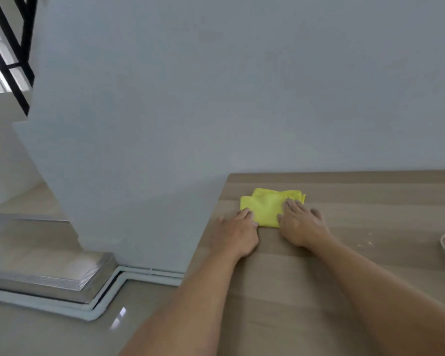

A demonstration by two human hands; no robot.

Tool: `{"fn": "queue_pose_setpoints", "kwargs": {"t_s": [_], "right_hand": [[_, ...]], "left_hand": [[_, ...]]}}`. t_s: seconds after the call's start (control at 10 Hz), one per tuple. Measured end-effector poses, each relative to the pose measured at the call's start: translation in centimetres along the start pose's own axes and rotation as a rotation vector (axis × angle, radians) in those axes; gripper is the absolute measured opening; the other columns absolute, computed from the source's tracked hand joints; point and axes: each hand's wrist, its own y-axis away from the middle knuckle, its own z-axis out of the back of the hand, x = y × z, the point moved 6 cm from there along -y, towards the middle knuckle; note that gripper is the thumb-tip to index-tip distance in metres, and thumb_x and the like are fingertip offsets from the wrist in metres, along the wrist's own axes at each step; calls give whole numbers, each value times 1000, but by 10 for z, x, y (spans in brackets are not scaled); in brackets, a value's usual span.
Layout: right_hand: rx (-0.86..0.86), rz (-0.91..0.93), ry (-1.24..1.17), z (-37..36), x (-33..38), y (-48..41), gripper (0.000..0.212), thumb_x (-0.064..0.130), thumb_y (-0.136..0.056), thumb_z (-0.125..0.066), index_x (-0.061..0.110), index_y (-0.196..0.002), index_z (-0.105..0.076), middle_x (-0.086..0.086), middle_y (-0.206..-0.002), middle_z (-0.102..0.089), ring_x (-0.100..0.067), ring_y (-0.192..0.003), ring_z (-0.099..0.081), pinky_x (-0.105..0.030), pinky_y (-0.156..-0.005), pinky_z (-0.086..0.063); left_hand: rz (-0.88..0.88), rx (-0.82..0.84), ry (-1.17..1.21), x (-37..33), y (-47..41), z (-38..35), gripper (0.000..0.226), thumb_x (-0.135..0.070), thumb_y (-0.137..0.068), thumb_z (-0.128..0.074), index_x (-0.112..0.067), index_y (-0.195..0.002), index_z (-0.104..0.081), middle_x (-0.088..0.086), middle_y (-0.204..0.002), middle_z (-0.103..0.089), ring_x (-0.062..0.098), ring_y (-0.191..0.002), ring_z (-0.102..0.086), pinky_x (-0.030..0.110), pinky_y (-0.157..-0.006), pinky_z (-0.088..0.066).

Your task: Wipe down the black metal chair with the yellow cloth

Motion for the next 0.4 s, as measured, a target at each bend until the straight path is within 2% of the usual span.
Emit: {"fn": "queue_pose_setpoints", "kwargs": {"t_s": [0.2, 0.3, 0.4], "right_hand": [[-1, 40, 31, -2, 1, -16, 60, 42, -104, -18, 14, -157, -22, 2, -167, -13, -13, -153, -13, -41, -118, -16], [-10, 25, 26, 1, 5, -14, 61, 43, -103, -17, 15, -157, -22, 2, -167, -13, -12, -153, -12, -39, -118, -15], [-43, 7, -2, 2, 2, -7, 67, 51, -102, -17, 14, -158, -17, 1, -168, -10, -14, -154, -8, -41, -121, -11]], "left_hand": [[70, -8, 5, 7, -8, -3, 28, -28, -101, -31, -16, -118, -49, -1, -133, -49, 25, -121, -51, 48, -95, -38], [91, 59, 64, 9, -8, 3, 32, -27, -102, -30, -14, -127, -46, -1, -145, -40, 24, -129, -46, 49, -100, -36], [69, 149, 257, 12, 13, 4, 54, -32, -105, -27, -12, -154, -18, -3, -164, -7, 16, -150, -14, 49, -118, -17]]}}
